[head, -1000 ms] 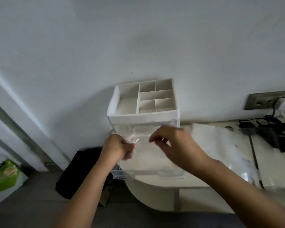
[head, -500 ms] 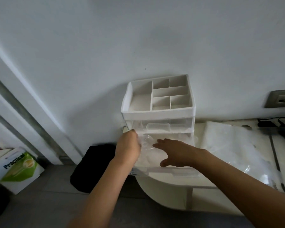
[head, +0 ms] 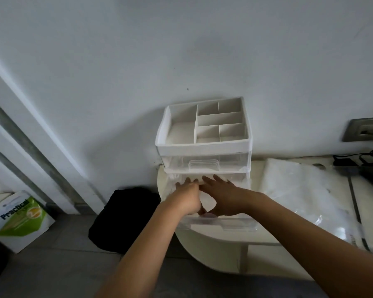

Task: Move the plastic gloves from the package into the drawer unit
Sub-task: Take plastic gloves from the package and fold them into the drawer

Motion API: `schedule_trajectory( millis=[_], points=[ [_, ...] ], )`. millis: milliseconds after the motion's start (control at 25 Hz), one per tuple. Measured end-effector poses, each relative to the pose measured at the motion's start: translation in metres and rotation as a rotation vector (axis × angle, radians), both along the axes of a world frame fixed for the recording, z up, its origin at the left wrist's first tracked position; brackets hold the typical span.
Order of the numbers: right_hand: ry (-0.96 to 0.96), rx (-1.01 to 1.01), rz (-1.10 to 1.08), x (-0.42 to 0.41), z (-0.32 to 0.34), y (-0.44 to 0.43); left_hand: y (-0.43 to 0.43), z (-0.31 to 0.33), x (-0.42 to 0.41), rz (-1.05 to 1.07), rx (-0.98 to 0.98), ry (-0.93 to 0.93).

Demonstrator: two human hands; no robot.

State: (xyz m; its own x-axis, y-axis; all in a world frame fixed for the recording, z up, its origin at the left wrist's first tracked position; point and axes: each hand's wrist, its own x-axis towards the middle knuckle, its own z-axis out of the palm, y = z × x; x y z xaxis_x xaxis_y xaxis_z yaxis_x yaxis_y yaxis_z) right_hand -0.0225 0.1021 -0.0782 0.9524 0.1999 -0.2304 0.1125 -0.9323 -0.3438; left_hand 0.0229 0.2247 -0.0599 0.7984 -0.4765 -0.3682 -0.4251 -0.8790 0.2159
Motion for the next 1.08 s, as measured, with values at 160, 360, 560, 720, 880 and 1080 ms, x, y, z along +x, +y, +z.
schedule_trajectory(
  millis=[160,360,560,720,880,1080],
  points=[
    [0.058,0.039,-0.21,-0.007,0.005,0.002,-0.008,-0.007,0.014,0.03,0.181,0.071],
    [0.075,0.25,-0.435,-0.006,0.016,0.007,-0.012,-0.003,0.012,0.061,0.246,0.129],
    [-0.033,0.374,-0.535,-0.011,0.008,0.01,-0.01,-0.004,0.009,0.053,0.253,0.093],
    [-0.069,0.285,-0.362,-0.038,0.044,-0.008,-0.01,0.01,-0.005,0.041,0.165,0.07],
    [-0.171,0.125,-0.311,-0.07,0.086,-0.044,0.001,0.024,-0.015,0.128,-0.082,-0.046],
    [-0.101,-0.014,-0.458,-0.107,0.089,-0.128,-0.024,0.04,-0.061,0.047,-0.556,-0.35]
  ],
)
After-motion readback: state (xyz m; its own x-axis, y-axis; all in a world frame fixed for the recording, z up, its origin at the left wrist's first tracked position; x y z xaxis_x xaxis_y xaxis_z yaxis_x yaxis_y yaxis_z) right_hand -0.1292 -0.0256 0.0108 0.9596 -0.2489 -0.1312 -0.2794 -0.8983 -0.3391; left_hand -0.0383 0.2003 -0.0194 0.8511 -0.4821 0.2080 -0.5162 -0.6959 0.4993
